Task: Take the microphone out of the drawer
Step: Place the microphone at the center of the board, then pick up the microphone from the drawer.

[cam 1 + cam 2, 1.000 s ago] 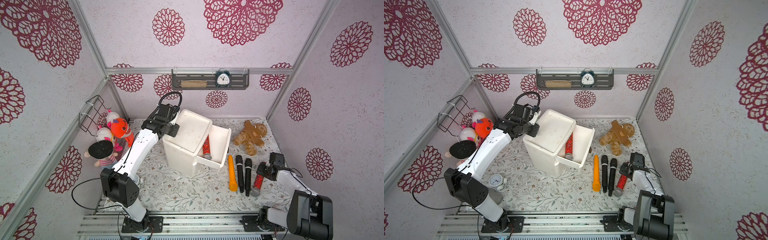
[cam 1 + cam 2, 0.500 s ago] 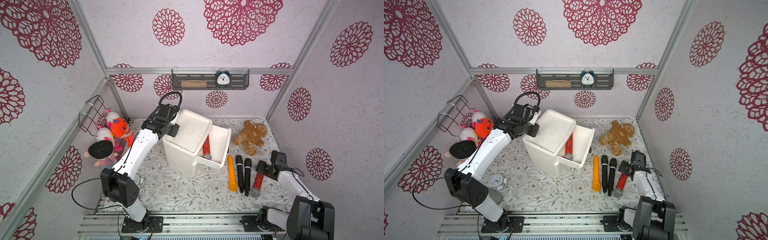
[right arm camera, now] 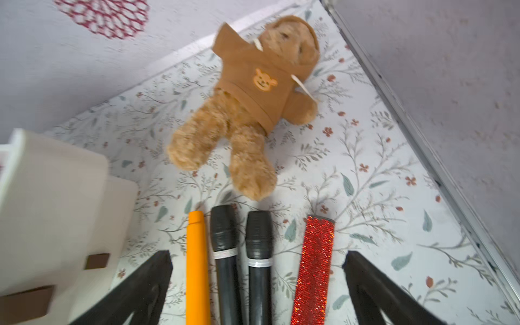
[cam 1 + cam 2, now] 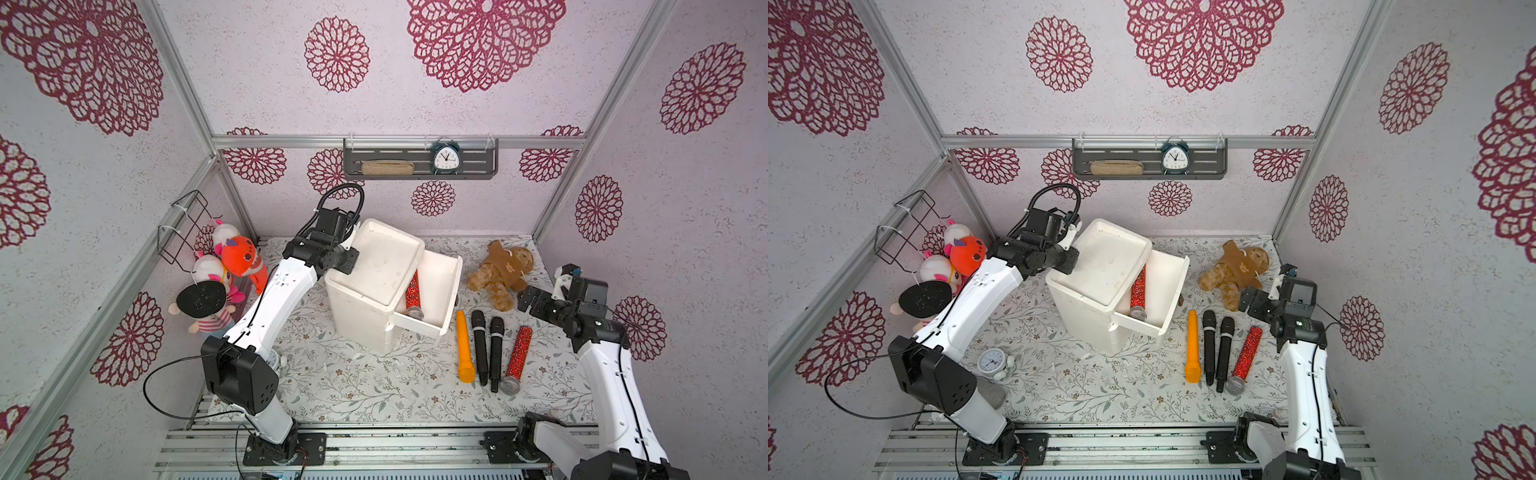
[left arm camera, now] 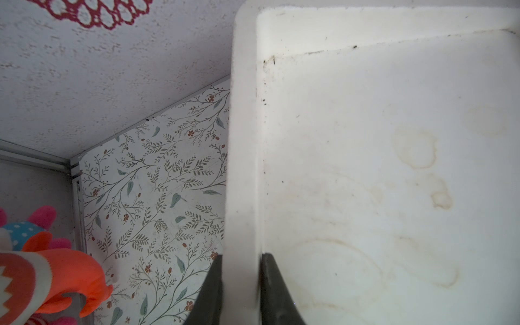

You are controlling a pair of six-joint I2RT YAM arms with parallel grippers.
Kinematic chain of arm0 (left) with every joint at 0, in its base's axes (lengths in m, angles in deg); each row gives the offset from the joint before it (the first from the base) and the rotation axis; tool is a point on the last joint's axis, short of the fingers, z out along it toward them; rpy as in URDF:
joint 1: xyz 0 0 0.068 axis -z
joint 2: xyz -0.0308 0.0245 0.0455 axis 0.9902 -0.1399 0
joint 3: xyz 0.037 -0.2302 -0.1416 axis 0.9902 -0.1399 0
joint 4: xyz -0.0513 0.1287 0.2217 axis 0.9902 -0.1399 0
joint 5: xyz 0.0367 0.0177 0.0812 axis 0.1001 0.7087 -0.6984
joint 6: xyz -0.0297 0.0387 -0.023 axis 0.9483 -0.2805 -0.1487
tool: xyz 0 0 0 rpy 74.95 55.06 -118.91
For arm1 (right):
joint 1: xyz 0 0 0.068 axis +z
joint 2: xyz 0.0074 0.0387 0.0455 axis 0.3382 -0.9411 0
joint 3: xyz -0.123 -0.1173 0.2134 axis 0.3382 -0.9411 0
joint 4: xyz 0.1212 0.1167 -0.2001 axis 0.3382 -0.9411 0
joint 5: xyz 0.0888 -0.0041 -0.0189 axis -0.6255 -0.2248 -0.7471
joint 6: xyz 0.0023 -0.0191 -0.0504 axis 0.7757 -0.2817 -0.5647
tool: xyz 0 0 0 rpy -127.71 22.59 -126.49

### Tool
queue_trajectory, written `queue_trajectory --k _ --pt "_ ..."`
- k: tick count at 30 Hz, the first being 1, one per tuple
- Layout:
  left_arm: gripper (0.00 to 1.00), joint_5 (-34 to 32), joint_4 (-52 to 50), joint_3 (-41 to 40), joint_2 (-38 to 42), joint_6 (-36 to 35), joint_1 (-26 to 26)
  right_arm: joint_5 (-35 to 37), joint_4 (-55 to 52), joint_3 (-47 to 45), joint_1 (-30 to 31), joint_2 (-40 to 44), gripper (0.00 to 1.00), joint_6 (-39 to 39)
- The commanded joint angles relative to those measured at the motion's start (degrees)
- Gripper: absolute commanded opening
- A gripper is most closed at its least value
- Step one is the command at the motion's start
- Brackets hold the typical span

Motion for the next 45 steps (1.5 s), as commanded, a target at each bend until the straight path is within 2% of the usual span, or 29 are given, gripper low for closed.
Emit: queue_trajectory --k 1,4,16,29,35,45 --pt "0.01 -2.2 -3.9 -2.3 -3.4 -2.4 1.8 -10.2 -4.5 4.6 1.4 0.4 0.99 -2.9" --pt "0.01 -2.2 -3.9 -2.1 -3.4 -2.3 1.8 -11.9 -5.6 7.4 4.9 -0.5 0.99 -4.1" --pt "0.01 -1.9 -4.1 -1.9 -3.6 -2.5 1.8 -4.0 -7.7 15.6 23.9 -7.7 0.99 -3.8" --pt "0.01 -1.8 -4.0 -2.0 -3.5 -2.4 1.8 6.8 -9.0 27.2 44.1 -22.0 0.96 -1.9" --pt "0.01 -1.9 -4.0 -2.2 -3.2 -2.4 1.8 10.5 -8.3 30.5 49.4 -29.2 0.94 -0.8" --pt "0.01 -2.0 -3.9 -2.5 -2.8 -2.5 1.8 13.4 -4.8 29.1 51.4 -34.0 0.90 2.9"
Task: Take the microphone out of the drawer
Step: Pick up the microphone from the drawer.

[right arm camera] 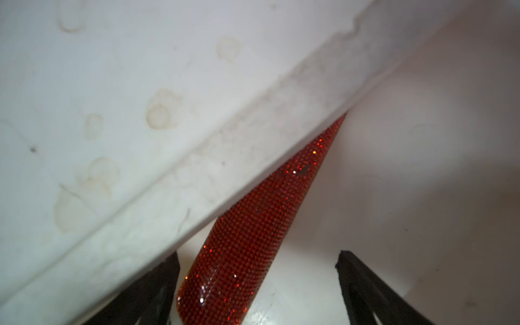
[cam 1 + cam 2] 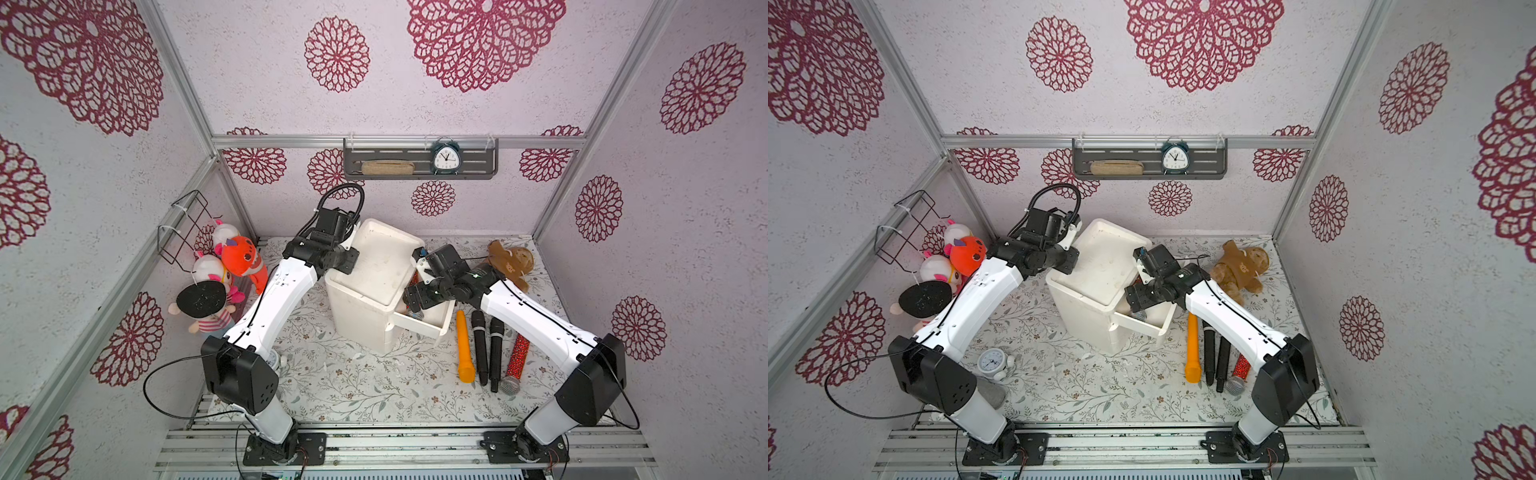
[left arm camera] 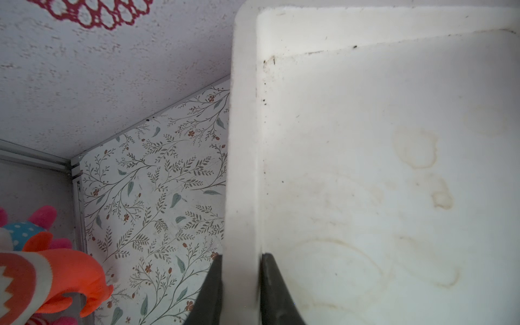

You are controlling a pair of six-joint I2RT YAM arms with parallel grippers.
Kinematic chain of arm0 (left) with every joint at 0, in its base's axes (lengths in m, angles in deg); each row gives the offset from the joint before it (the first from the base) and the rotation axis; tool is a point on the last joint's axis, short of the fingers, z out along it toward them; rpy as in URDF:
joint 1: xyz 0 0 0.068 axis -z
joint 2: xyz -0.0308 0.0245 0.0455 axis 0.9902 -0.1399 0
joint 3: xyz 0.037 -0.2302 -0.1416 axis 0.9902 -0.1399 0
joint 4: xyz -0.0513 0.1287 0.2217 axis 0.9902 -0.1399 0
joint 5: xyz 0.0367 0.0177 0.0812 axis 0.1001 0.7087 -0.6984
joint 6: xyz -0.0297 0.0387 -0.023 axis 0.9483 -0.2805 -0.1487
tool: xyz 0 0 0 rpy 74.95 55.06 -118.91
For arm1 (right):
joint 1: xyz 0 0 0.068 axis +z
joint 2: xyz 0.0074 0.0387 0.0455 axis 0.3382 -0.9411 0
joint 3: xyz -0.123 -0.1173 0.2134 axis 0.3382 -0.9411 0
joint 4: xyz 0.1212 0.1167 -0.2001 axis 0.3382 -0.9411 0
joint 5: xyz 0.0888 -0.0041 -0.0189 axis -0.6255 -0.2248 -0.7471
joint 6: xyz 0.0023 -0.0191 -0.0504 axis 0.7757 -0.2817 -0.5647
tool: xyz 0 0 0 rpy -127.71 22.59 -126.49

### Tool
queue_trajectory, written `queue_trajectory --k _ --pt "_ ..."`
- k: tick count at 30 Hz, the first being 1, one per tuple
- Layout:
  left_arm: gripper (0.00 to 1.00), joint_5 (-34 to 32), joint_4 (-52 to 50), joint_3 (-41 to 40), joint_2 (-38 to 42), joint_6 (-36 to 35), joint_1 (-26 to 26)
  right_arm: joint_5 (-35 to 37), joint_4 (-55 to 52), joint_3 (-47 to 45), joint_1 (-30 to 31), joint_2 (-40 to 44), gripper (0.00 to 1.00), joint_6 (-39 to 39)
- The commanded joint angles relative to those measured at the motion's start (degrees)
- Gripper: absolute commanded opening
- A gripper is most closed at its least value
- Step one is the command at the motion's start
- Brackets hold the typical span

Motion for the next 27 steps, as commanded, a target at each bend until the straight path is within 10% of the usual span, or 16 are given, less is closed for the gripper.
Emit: queue_trajectory --k 1,27 --pt "0.01 -1.8 -3.9 -2.5 -2.8 -2.5 1.8 2.8 1.7 0.1 0.5 -0.4 0.88 2.9" --pt "0.01 -1.5 -3.8 -2.6 -3.1 -2.4 1.8 7.8 -2.3 2.3 1.2 -4.2 0.51 6.2"
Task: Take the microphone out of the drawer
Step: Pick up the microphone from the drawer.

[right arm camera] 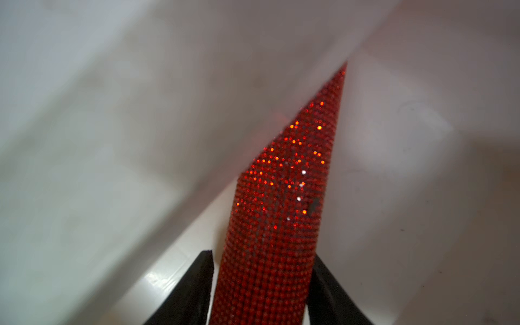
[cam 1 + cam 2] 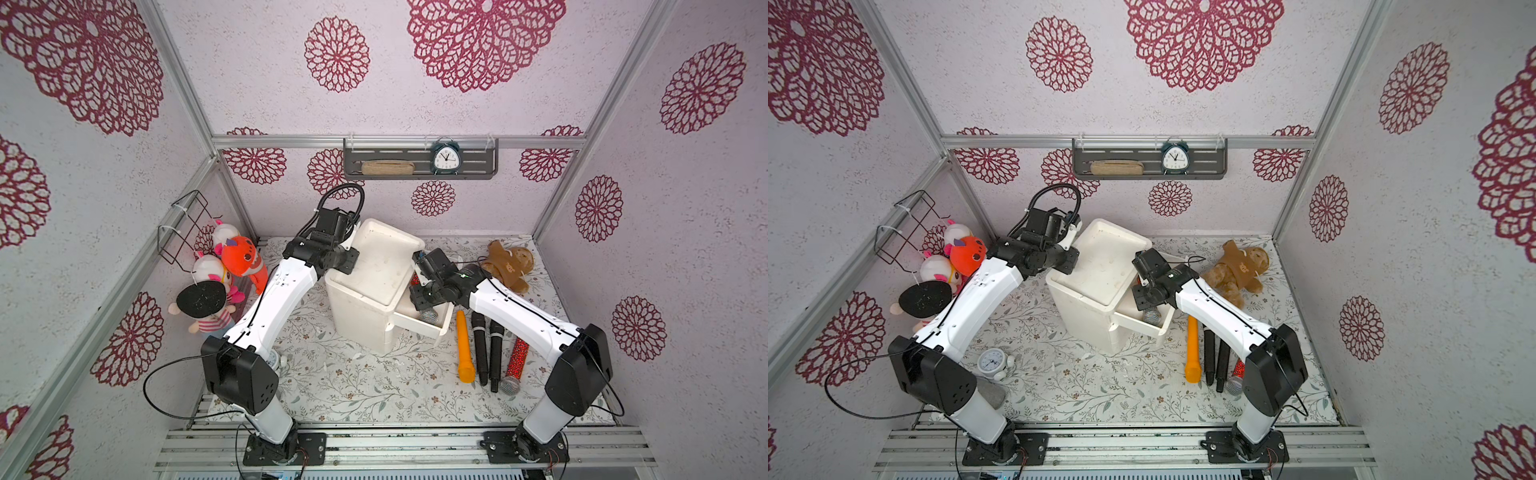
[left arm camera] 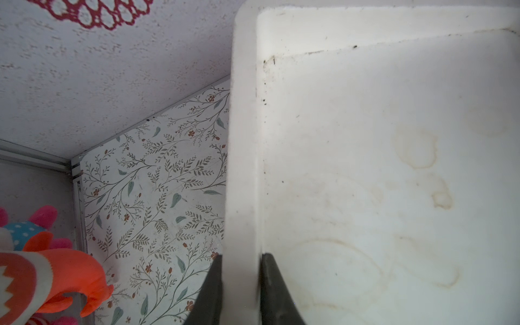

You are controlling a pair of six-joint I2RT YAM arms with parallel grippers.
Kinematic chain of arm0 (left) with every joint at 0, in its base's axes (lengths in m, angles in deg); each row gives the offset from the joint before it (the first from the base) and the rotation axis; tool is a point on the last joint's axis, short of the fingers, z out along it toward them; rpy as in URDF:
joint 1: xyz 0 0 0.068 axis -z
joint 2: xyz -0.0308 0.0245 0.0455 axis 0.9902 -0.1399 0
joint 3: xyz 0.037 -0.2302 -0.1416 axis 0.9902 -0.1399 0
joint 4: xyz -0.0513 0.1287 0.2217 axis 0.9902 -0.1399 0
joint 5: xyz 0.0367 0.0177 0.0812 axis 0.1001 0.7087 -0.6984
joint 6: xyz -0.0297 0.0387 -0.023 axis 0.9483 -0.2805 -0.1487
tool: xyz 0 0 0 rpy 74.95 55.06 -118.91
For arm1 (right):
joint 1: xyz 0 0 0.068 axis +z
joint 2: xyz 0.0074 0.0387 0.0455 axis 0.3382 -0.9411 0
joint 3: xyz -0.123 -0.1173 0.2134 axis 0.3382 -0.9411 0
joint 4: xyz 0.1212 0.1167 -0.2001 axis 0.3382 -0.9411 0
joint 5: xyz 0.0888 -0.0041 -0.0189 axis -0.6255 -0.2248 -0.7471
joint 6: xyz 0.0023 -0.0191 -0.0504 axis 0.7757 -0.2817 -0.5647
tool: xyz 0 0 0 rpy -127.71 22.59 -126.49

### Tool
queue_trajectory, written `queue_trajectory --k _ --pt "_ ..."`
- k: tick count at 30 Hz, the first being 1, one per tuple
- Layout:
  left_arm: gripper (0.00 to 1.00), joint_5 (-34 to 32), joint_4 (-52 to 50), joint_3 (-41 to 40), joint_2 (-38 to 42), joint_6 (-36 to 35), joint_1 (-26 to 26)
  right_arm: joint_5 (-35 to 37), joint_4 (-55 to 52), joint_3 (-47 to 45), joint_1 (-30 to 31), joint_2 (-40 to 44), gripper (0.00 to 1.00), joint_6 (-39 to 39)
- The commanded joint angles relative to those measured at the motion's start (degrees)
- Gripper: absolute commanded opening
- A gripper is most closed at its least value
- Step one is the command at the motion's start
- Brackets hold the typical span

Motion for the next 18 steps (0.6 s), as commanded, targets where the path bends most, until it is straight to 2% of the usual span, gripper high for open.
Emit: queue_trajectory --k 1,7,12,17,18 --pt "0.01 -1.5 -3.8 -2.6 -3.2 -2.4 1.8 0.9 -1.2 1.6 0.1 0.0 0.49 1.4" --pt "0.01 -1.5 -3.8 -2.6 -3.2 -2.3 1.7 1.3 -1.1 1.8 0.1 -0.2 0.31 2.6" --pt "0.01 -1.3 -3.8 -2.5 -3.3 -2.3 1.7 1.8 -1.2 2.1 0.1 -0.2 0.24 3.2" --pt "0.01 -1.2 -3.8 -2.4 -3.2 -2.3 1.8 2.1 -1.0 2.2 -0.2 0.0 0.02 3.8" --pt "0.01 -1.2 -3.8 -2.4 -3.2 -2.3 1.7 2.2 -0.9 2.3 -0.3 -0.1 0.00 4.1"
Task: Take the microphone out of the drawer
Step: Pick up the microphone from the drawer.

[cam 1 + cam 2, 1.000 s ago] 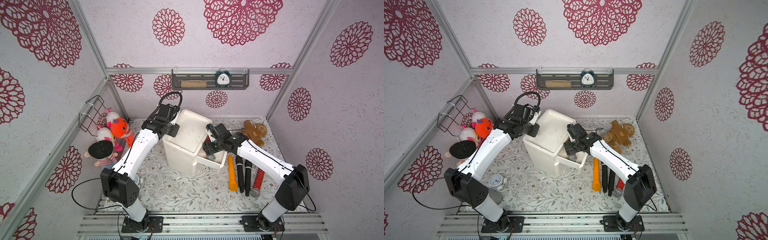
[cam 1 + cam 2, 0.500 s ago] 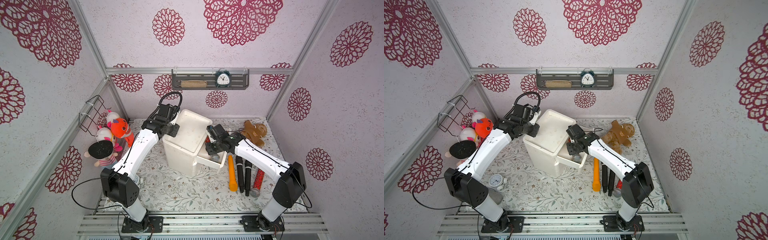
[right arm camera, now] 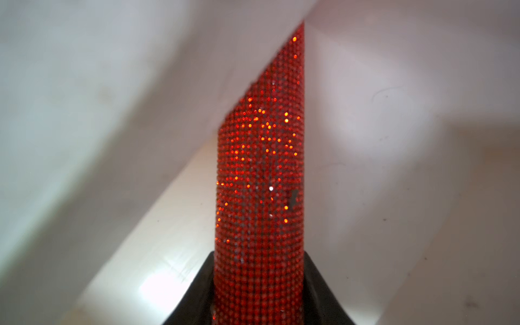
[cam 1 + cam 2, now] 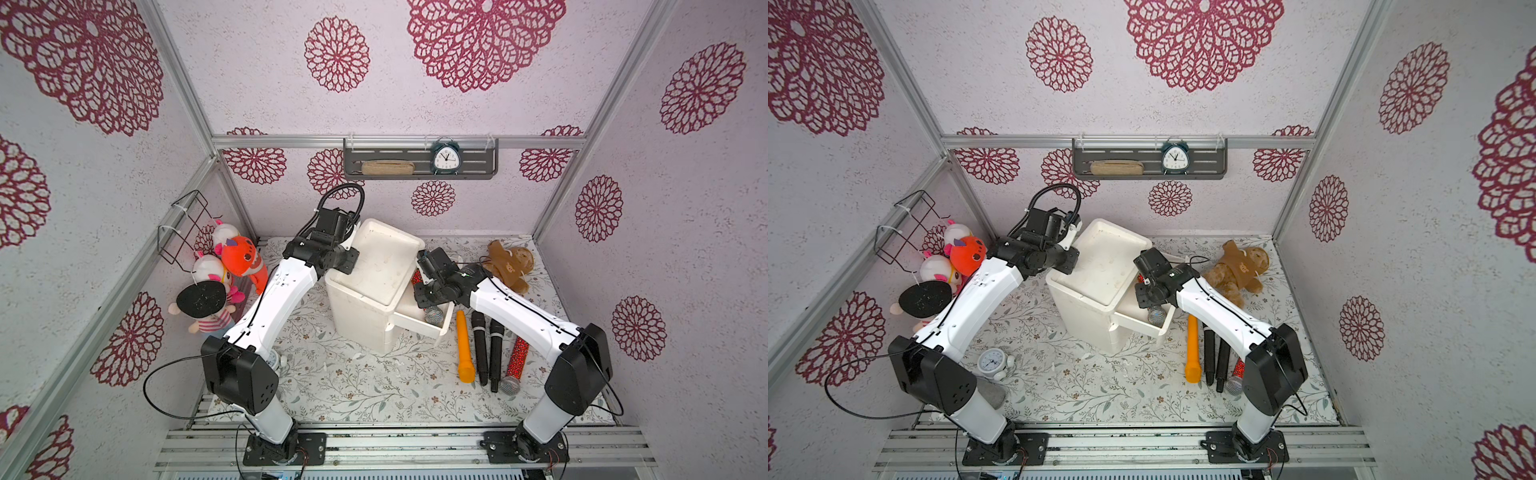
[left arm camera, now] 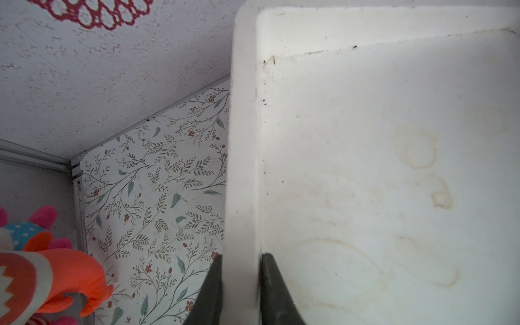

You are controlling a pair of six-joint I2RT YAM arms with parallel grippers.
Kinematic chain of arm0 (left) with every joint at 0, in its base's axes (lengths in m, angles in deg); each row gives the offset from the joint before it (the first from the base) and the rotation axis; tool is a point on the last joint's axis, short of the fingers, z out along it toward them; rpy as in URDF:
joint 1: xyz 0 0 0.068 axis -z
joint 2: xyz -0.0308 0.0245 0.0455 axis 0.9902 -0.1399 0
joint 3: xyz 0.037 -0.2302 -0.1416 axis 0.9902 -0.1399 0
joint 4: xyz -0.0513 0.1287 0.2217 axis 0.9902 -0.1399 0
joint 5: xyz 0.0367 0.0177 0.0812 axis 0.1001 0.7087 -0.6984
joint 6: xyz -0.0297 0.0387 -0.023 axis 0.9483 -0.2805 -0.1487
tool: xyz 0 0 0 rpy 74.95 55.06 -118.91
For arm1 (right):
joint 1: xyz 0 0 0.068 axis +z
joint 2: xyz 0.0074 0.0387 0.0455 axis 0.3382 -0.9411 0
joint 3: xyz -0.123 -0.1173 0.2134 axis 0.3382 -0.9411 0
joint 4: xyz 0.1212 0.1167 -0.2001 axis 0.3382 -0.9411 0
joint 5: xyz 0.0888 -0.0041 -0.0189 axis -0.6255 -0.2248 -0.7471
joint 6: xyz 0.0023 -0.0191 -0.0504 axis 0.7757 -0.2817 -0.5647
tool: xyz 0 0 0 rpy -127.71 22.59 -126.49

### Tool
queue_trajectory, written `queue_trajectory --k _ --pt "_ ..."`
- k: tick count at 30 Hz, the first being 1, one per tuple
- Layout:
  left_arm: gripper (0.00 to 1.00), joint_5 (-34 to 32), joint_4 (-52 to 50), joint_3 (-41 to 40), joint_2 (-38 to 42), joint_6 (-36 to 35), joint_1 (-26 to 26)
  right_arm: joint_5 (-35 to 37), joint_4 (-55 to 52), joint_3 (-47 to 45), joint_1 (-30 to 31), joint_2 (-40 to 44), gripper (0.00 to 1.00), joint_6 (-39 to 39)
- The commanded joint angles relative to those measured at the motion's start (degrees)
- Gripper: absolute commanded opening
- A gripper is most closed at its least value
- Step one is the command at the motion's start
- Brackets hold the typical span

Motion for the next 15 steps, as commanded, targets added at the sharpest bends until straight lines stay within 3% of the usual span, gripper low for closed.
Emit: queue_trajectory --k 1,15 --pt "0.01 -1.2 -3.8 -2.4 -3.1 -2.2 1.8 1.2 -0.3 2.2 -0.1 0.1 0.00 0.9" --pt "0.01 -1.3 -3.9 -2.3 -3.2 -2.4 1.7 4.2 8.8 -6.2 -4.0 9.7 0.00 7.6"
